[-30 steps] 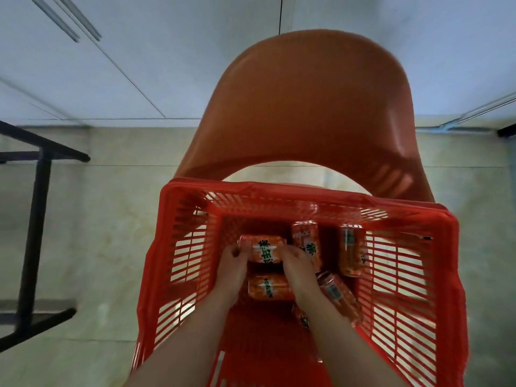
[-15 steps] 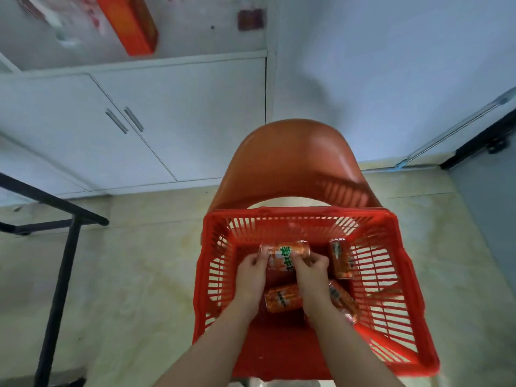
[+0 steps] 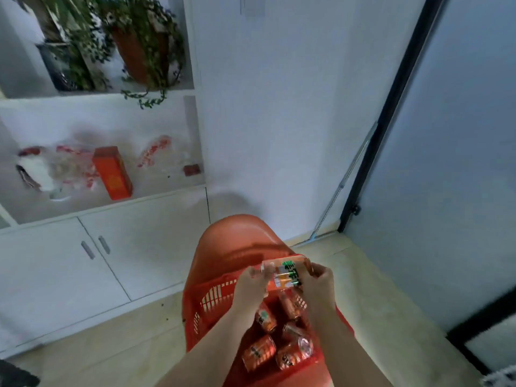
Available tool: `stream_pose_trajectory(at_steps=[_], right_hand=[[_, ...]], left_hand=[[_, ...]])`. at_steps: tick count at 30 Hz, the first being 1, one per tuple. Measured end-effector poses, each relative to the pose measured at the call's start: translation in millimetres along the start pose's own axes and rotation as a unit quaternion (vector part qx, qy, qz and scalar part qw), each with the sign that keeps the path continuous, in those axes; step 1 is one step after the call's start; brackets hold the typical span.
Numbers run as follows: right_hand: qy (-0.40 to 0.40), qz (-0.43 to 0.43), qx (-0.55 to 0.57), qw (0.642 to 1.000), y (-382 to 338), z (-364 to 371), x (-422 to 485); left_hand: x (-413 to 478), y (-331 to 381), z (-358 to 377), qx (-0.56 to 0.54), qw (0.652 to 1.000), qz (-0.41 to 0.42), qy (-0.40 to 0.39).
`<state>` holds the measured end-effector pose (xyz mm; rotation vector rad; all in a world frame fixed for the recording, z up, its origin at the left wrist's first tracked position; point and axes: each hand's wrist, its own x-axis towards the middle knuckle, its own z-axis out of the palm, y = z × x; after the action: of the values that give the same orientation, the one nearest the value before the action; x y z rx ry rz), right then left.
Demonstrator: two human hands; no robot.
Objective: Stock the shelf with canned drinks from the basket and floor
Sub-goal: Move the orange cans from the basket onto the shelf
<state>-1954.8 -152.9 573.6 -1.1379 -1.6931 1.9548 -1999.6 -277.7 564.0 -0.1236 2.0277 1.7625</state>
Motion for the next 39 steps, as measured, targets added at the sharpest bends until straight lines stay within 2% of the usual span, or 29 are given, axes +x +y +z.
stream_pose_trajectory(at_steps=[8,13,17,23,29,39], right_hand=[[0.065,-0.096,0.031,0.993,-98.9,-111.2,-41.3],[0.091,-0.167,0.041,0.981,-131.5,-209.2,-69.4],[0.128,-0.230,0.052,0.963,-153.0,-303.9,-101.6],[0.183,-0.285,0.100,0.936,-179.5,-429.6,-171.3],[0.148,-0.295,0.125,0.936,-190.7,-536.9,-240.1],[0.259,-0.291,0.121,0.913,-204.3,-675.4,-299.7]], left_hand=[[-63.5,80.9,70.5,-0.086,0.980,0.019,-0.179],[-115.8,113.7,129.7,-0.077,0.937,0.007,-0.341],[-168.5,125.8,199.5,-0.063,0.893,0.036,-0.445],[-275.5,134.9,298.1,-0.102,0.850,0.060,-0.514],[-380.9,145.1,392.1,-0.142,0.799,0.075,-0.580],[-484.4,158.4,513.5,-0.073,0.721,0.098,-0.682]])
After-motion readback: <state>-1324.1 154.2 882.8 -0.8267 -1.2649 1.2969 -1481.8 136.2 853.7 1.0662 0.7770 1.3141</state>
